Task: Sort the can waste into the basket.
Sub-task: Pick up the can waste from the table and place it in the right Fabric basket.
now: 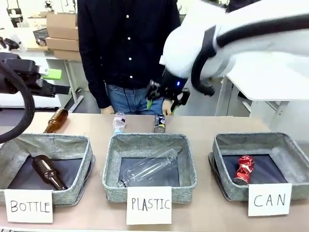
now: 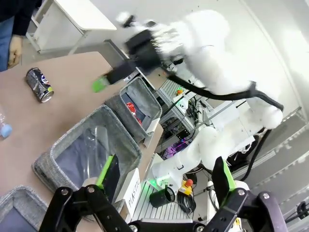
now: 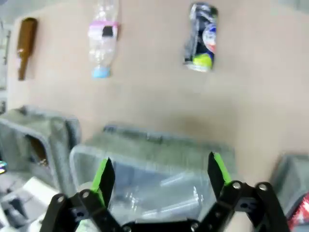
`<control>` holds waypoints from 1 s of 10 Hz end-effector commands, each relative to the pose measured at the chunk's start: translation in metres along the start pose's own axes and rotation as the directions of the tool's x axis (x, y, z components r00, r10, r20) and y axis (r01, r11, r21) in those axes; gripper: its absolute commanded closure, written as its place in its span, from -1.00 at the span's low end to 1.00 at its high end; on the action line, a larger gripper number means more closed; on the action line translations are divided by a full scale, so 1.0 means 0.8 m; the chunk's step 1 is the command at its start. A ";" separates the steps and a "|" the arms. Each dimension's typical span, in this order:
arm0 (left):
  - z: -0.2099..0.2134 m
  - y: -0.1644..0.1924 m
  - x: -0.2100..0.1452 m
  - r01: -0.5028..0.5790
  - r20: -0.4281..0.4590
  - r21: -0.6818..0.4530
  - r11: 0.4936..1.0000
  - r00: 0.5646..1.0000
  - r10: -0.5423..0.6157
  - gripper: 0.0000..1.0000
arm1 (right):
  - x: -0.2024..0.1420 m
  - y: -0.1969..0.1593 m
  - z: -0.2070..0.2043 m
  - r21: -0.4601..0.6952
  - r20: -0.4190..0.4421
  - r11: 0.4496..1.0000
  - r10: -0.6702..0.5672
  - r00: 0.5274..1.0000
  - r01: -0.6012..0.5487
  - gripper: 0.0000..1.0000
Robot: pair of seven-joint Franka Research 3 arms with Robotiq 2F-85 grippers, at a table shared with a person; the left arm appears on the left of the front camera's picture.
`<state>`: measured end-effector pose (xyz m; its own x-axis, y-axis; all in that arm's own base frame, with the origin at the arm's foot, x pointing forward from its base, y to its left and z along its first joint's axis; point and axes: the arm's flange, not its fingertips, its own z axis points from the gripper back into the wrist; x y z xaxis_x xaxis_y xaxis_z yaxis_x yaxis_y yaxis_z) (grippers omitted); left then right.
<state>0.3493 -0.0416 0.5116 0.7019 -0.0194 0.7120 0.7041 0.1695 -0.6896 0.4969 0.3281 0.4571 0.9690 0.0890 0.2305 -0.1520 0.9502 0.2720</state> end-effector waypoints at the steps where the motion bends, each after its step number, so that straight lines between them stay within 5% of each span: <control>1: 0.002 -0.004 0.002 -0.009 0.003 -0.012 1.000 1.000 0.009 -1.00 | 0.071 0.031 -0.057 -0.061 0.012 0.998 0.033 0.999 -0.033 -1.00; 4: 0.002 -0.004 0.002 -0.009 0.003 -0.012 1.000 1.000 0.009 -1.00 | 0.099 0.024 -0.142 -0.250 0.021 0.968 -0.017 1.000 0.022 -1.00; 7: 0.002 -0.004 0.002 -0.009 0.003 -0.012 1.000 1.000 0.009 -1.00 | 0.095 -0.008 -0.173 -0.288 0.003 0.957 -0.026 1.000 0.026 -1.00; 10: 0.002 -0.004 0.002 -0.009 0.003 -0.012 1.000 1.000 0.009 -1.00 | 0.097 -0.042 -0.215 -0.194 0.043 0.980 -0.032 0.999 0.039 -1.00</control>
<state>0.3496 -0.0413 0.5111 0.7031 -0.0188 0.7109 0.7030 0.1691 -0.6908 0.6084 0.3602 0.3127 0.9696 0.0649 0.2361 -0.0813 0.9949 0.0602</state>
